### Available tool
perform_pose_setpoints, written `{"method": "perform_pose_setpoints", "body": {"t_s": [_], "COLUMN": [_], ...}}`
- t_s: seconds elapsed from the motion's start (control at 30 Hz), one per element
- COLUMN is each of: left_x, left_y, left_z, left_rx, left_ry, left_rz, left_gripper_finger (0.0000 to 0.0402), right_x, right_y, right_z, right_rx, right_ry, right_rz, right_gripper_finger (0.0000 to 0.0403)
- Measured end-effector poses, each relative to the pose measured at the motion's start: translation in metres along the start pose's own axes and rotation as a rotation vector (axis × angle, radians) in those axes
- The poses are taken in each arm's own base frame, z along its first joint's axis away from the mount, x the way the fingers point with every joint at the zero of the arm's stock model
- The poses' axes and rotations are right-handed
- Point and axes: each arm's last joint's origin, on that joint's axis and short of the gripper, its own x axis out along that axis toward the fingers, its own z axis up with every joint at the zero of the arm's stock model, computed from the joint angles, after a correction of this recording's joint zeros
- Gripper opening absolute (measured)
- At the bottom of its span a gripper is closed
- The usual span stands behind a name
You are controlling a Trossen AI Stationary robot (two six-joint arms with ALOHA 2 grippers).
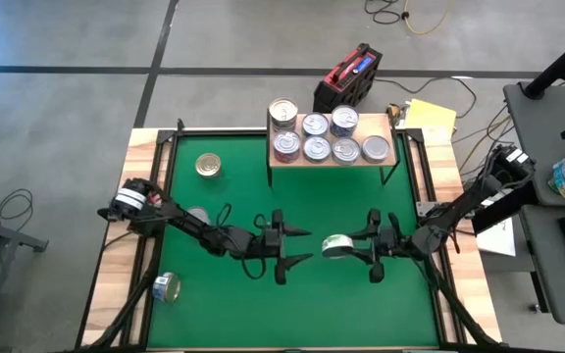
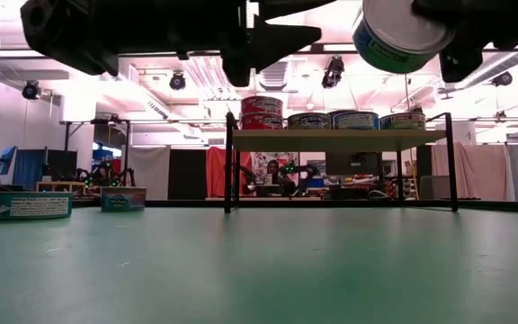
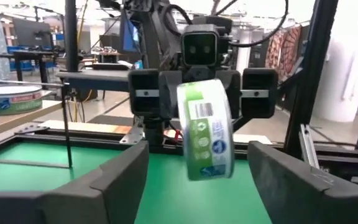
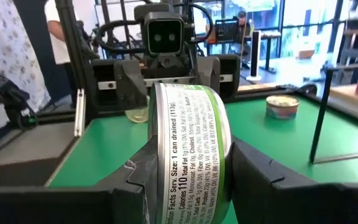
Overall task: Stack canned seafood by type on shelf
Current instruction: Stack the green tuna can on top of the other green tuna can on the shelf
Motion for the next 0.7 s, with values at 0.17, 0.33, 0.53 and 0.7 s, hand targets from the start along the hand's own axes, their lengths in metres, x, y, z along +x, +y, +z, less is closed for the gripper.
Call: {"method": "perform_pose_setpoints", "body": {"t_s": [0.17, 0.33, 0.53, 0.7], "left_x": [0.006, 0.014, 0.026, 0.029], "left_y": [0.001, 0.009, 0.015, 0.016], "left_z": [-0.004, -0.006, -0.005, -0.007], "left_rx": [0.030, 0.010, 0.023, 0.043], "left_ry": [0.009, 0.009, -0.004, -0.006], "left_rz": [0.003, -0.062, -0.111, -0.117], "left_gripper_finger": [0.0268, 0.0268, 0.0267, 0.0267], "right_x": [-0.001, 0.001, 0.003, 0.003], "right_y": [0.000, 0.002, 0.005, 0.005], "right_z": [0.003, 0.007, 0.014, 0.013], "right_rx": [-0.055, -0.131, -0.183, -0.187], "right_ry": [-0.018, -0.035, -0.053, -0.050], "right_rz": [0.002, 0.028, 0.035, 0.035], "right_gripper_finger": [0.0131, 0.0131, 0.0131, 0.0131]}}
